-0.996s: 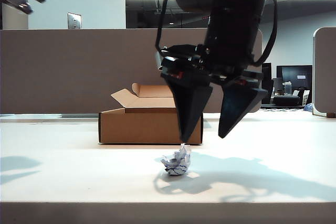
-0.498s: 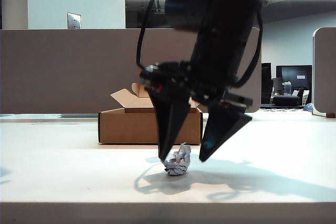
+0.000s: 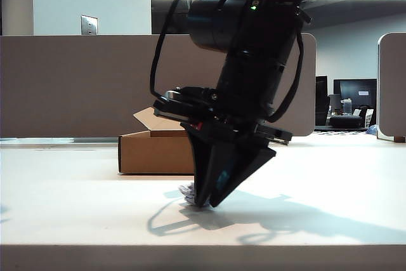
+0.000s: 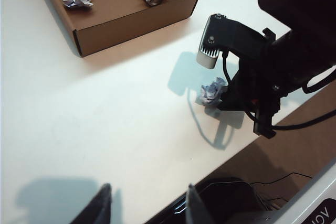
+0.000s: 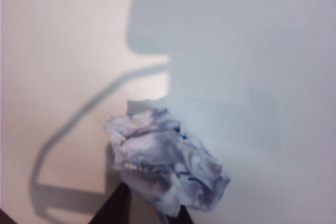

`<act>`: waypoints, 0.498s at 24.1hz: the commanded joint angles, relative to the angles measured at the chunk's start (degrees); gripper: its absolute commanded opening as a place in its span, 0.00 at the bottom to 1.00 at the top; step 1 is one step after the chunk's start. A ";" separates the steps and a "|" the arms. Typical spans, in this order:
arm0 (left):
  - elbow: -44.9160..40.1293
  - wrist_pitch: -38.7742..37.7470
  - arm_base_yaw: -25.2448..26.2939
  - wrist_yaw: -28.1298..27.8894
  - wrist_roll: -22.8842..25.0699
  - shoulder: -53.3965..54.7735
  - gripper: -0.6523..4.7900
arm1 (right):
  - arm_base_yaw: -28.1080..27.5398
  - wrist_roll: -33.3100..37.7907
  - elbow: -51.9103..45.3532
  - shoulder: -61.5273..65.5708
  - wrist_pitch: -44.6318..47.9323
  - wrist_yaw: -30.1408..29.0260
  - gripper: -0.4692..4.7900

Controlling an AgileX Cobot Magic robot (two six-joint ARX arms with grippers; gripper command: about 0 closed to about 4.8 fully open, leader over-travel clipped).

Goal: Pick up all the paper balls on the table and put them in the paper box.

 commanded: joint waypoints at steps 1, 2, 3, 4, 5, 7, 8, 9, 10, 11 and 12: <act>-0.02 0.20 0.04 -0.02 0.02 -0.13 0.44 | 0.04 0.15 0.44 -0.26 1.09 0.09 0.29; -0.02 0.20 0.04 -0.02 0.02 -0.13 0.44 | 0.04 0.22 0.44 -0.26 1.07 0.04 0.34; -0.02 0.20 0.04 -0.02 0.02 -0.13 0.44 | 0.04 0.22 0.44 -0.26 1.03 0.04 0.44; -0.02 0.20 0.04 -0.02 0.02 -0.13 0.44 | 0.04 0.26 0.44 -0.26 0.98 0.02 0.56; -0.02 0.17 0.04 0.00 0.02 -0.13 0.44 | 0.04 0.42 0.44 -0.26 1.16 0.00 0.76; -0.02 0.20 0.04 -0.02 0.04 -0.13 0.44 | 0.04 0.46 0.44 -0.26 2.38 -0.02 0.77; -0.02 0.22 0.04 -0.02 0.04 -0.13 0.44 | 0.04 0.61 0.44 -0.26 3.43 0.00 0.77; -0.02 0.22 0.04 -0.02 0.04 -0.13 0.44 | 0.04 0.70 0.44 -0.26 4.20 0.00 0.77; -0.02 0.22 0.04 -0.02 0.04 -0.13 0.44 | 0.04 0.98 0.44 -0.26 4.72 0.07 0.76; -0.02 0.24 0.04 -0.02 0.04 -0.13 0.44 | 0.02 1.51 0.44 -0.26 5.20 0.11 0.75; -0.02 0.22 0.04 -0.02 0.04 -0.13 0.44 | -0.04 1.99 0.44 -0.24 6.10 0.55 0.70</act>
